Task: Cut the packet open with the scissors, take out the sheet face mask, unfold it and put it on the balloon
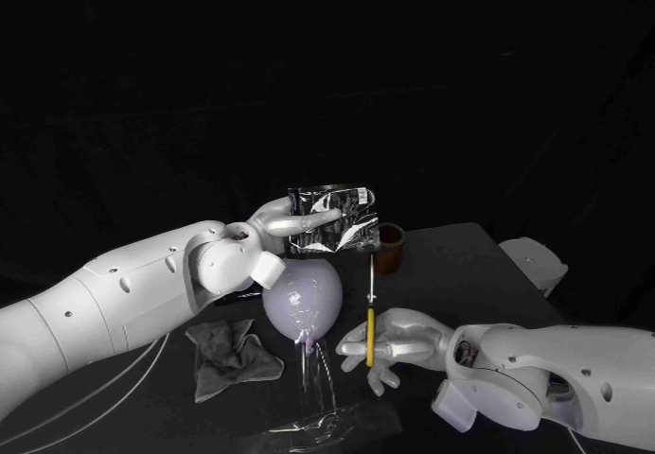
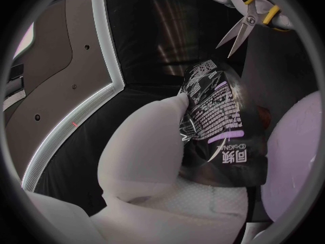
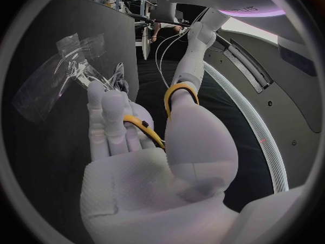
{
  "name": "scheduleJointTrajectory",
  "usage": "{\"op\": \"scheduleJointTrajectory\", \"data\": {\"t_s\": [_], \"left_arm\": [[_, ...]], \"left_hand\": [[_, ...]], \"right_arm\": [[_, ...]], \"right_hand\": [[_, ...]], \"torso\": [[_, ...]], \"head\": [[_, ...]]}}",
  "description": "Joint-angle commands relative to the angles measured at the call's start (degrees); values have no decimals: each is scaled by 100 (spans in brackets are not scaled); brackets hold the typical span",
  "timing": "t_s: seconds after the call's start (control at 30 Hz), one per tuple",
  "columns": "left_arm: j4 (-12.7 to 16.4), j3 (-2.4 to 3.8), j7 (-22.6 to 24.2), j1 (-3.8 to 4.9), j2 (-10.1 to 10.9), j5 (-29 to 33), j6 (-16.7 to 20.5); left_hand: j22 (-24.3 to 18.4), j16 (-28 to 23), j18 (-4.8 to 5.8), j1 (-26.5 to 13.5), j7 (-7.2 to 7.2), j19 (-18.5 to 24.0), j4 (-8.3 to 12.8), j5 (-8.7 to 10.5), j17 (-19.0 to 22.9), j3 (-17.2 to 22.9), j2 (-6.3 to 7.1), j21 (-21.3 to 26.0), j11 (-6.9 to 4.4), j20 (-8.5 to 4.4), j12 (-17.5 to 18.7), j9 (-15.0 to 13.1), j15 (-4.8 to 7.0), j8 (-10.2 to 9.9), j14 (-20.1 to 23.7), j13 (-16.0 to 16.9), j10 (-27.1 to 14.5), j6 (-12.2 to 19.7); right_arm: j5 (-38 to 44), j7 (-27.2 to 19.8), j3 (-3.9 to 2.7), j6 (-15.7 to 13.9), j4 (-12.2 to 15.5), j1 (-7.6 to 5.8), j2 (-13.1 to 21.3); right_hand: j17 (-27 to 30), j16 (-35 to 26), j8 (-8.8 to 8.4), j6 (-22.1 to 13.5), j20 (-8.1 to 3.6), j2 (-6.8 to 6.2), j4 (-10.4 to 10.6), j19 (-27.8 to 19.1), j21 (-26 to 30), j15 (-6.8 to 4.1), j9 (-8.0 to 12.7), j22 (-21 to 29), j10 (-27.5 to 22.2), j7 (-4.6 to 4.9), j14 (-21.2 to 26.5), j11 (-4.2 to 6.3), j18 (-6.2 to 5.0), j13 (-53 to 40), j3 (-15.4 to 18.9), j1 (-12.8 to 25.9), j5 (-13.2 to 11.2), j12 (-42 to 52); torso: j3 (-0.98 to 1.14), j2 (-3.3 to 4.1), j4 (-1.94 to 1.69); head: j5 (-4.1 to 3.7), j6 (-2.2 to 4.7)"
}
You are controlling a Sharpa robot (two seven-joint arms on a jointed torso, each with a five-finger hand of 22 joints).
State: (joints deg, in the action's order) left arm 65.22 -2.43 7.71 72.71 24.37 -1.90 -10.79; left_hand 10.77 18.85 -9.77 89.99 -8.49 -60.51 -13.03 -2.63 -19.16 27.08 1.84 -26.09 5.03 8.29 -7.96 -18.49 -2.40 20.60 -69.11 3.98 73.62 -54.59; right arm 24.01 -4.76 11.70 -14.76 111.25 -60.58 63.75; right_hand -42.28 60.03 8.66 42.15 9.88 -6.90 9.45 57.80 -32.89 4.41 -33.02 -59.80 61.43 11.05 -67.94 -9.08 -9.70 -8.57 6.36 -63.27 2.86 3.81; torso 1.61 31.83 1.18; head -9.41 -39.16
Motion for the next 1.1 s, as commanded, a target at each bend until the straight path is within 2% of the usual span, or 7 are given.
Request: {"op": "scheduleJointTrajectory", "data": {"t_s": [0.03,0.3,0.43,0.83,1.1], "left_arm": [[-22,11,-67,11,-30,-66,-273],[-36,11,-117,11,-31,-129,-289],[-37,11,-143,12,-25,-148,-298],[-45,11,-200,12,-7,-182,-336],[-48,10,-239,12,13,-199,-358]], "left_hand": [[8,24,-67,-18,-12,-46,8,-17,-14,30,-46,-25,-4,7,21,-463,3,12,-38,-10,19,33],[14,28,-67,-27,-12,-50,18,-17,-22,42,-41,-36,-4,2,25,-469,6,16,-50,-9,21,36],[16,29,-67,-29,-12,-51,22,-17,-25,47,-40,-40,-5,0,27,-471,7,17,-53,-9,22,37],[24,33,-66,-41,-16,-56,35,-17,-36,66,-36,-56,-5,-7,30,-479,11,23,-67,-8,29,38],[31,37,-65,-54,-17,-60,43,-17,-45,79,-35,-68,-5,-11,33,-486,13,28,-79,-7,34,39]], "right_arm": [[230,61,-3,179,26,5,-16],[196,49,-4,154,49,5,-32],[180,31,-5,126,64,4,-6],[126,-31,-9,81,35,-8,3],[121,-70,-14,40,28,-69,15]], "right_hand": [[23,69,93,-69,40,28,129,-2,23,12,-18,10,-20,246,34,2,-71,75,151,-156,-8,29],[64,86,182,-77,41,81,241,-7,18,5,-27,15,-1,235,56,2,-71,139,238,-283,-6,45],[86,102,242,-77,39,120,298,-9,12,2,-31,17,23,228,65,9,-72,179,293,-362,-7,60],[115,124,330,-55,32,189,356,-9,4,-8,-37,20,58,212,70,22,-74,229,362,-461,-7,80],[144,128,383,-40,27,237,373,-10,-1,-15,-38,22,80,202,78,31,-74,259,404,-530,-7,91]], "torso": [[3,-2,2],[6,-1,-5],[-2,0,-4],[-3,-2,-8],[-2,-1,-7]], "head": [[-7,-12],[-4,-24],[-9,-30],[-14,-41],[-25,-35]]}}
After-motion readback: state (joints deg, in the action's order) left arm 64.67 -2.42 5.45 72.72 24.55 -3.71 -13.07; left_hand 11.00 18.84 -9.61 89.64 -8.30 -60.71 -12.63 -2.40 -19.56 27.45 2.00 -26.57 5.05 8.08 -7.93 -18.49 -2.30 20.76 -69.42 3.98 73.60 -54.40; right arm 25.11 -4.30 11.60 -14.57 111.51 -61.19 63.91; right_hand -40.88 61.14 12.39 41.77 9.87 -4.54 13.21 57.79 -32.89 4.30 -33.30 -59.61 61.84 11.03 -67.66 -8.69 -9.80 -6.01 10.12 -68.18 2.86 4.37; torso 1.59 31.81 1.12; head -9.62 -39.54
